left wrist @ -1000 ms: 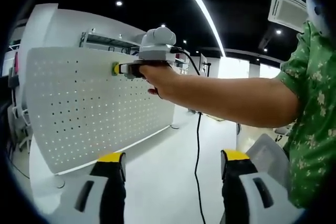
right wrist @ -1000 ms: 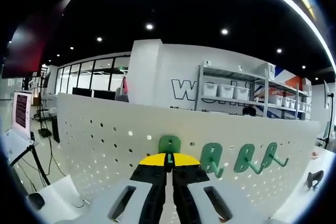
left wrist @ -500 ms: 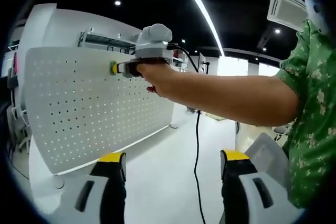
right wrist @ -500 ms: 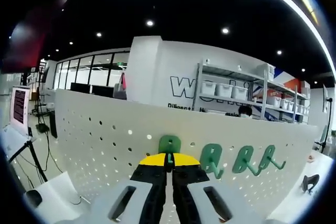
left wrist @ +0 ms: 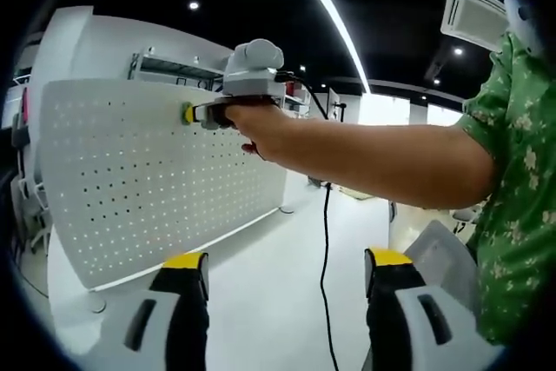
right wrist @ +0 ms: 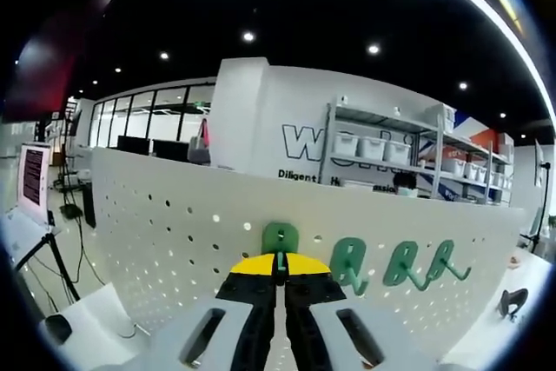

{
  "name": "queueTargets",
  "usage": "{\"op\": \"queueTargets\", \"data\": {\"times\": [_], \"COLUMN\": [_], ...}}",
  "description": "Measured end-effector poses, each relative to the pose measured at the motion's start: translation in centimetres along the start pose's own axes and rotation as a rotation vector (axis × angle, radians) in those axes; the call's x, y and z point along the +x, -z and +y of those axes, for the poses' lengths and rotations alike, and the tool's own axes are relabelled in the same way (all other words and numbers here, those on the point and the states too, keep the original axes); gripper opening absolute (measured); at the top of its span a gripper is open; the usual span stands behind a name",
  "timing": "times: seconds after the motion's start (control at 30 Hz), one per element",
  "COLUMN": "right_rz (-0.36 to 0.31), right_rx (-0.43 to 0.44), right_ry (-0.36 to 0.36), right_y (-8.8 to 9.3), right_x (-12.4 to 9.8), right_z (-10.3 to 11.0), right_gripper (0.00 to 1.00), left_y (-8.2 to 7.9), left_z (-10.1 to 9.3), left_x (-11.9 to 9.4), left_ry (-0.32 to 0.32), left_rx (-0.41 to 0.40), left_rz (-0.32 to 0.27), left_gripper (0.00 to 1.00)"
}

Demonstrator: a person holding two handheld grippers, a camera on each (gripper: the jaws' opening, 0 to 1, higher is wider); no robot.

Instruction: Insert the hook assembly into the mounting plate slot until the hook locks in place.

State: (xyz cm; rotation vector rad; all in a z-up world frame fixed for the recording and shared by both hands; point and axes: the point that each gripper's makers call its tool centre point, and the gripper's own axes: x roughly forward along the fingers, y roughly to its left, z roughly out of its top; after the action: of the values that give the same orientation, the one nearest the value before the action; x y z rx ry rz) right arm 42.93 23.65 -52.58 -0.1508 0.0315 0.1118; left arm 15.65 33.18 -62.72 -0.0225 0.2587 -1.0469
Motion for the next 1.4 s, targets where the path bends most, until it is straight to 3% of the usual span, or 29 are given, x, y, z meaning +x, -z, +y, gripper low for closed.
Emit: {"op": "queueTargets", "data": {"times": [0.43,0.93,1.0,1.4], "right_rz": [0.009,0.015,0.033,0.007], "right_rx": [0.037,-0.056,-0.009,-0.024], "right_ry": [-0.002,0.002,-0.024,-0.015], "right_y": [0.20,0.31,0.78,0.33], "right_x": [0.36,0.38,0.47,0.27], "right_z": [-0.09,0.13,0.54,0.36], "right_gripper": [0.01,0.02,0.05,0.04], "left_y": [0.25,0.19,0.19,0.20], "left_z": [0.20,0.14,0.20,0.21], "left_x": [-0.10,0.12,0.12,0.11], "left_ry": [-0.003,0.004,0.002,0.003], "left_rx": [-0.003,-0.002,-0.001,0.002], "left_rz": [0.004,0.003,0.003,0.003], "left_gripper": [0.75,0.75,0.75,0.75]}}
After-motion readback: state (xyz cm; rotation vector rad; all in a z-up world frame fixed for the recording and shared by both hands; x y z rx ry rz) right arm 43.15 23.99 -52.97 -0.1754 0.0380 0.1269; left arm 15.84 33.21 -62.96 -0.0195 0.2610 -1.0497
